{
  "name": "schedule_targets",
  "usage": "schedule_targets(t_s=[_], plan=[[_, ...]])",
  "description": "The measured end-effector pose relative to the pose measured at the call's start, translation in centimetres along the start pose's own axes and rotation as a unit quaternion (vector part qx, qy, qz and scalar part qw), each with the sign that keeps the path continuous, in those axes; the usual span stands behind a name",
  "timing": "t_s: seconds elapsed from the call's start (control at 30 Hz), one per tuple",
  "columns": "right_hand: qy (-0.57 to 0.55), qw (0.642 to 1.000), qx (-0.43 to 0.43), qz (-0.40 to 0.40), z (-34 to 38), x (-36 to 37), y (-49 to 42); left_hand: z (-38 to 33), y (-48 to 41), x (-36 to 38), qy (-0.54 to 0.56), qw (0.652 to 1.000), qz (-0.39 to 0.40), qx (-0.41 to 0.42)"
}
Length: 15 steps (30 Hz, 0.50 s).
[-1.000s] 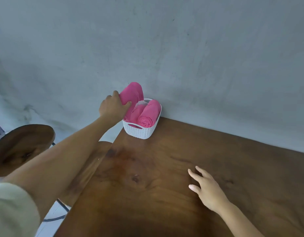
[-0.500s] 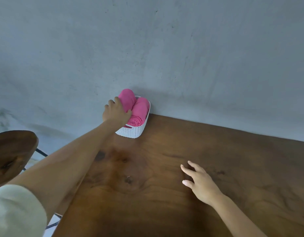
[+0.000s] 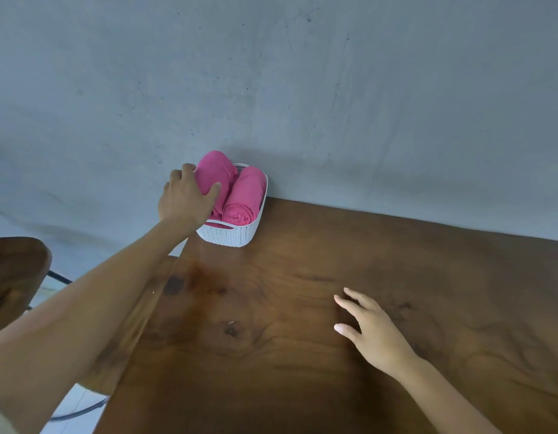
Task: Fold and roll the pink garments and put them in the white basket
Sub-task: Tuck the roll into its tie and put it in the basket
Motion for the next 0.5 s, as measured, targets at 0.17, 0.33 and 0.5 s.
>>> schedule_targets(t_s=[0.17, 0.33, 0.5], plan=[[-0.009, 1.000, 0.000, -0.021, -0.1, -0.4, 0.1, -1.0, 0.2, -0.7, -0.030, 0.996, -0.059, 0.060], [-0.012, 0.997, 0.009, -0.073, -1.1, -1.1, 1.1, -3.8, 3.4, 0.3, -0.056, 0.952, -0.155, 0.260], [-0.016, 0.996, 0.021, -0.084, -3.6, -1.7, 4.2, -7.8, 10.0, 2.9, 0.015, 0.938, -0.059, 0.342]])
Point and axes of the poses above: each hand's wrist, its own y-axis away from the middle knuckle, its own x-axis out of the palm, z = x × y, the point moved 3 cm from there along -y, towards the middle knuckle, and after that the axes turned 1 degree about x, right-handed, at the moved point
